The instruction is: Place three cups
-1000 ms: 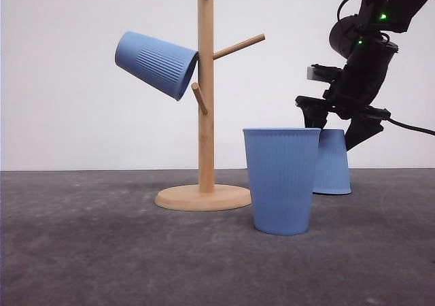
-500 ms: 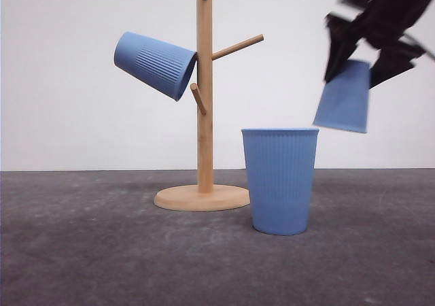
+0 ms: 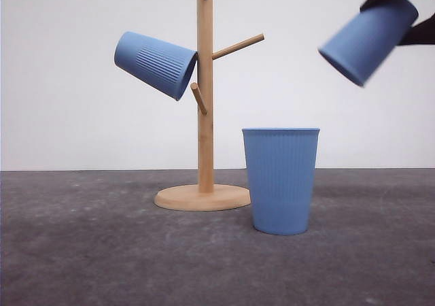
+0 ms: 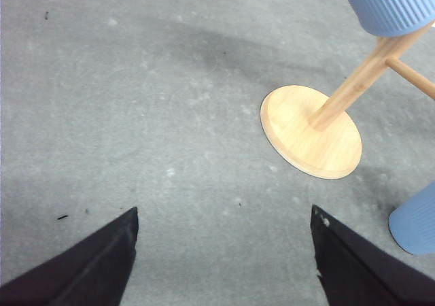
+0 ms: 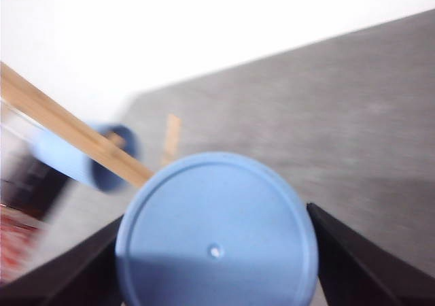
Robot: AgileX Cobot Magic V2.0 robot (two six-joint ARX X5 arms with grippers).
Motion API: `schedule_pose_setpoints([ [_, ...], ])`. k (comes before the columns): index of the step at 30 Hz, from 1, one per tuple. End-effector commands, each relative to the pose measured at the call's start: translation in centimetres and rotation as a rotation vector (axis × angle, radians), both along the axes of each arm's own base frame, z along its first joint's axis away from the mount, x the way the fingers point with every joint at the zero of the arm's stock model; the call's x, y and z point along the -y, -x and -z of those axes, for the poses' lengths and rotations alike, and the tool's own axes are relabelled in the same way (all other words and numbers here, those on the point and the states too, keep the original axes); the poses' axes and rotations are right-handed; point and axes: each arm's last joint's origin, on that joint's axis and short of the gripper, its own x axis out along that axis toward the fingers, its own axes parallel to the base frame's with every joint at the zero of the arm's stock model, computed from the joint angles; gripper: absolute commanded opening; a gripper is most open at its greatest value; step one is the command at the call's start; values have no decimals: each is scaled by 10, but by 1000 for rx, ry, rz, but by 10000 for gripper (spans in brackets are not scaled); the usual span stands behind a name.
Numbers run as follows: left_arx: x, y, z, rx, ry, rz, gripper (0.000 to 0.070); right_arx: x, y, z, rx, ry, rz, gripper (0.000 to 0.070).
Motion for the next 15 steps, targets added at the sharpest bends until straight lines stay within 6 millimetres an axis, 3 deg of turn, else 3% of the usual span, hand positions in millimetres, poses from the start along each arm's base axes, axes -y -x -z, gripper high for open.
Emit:
schedule_pose_setpoints([
  [1, 0, -1, -2, 8, 5, -4, 472, -1, -3, -9, -60, -139, -6, 411],
  [7, 0, -1, -2, 8, 5, -4, 471, -19, -13, -17, -5, -179, -33, 410],
  [15, 0, -1, -2, 9, 5, -4, 471, -49, -41, -17, -34, -181, -115, 412],
])
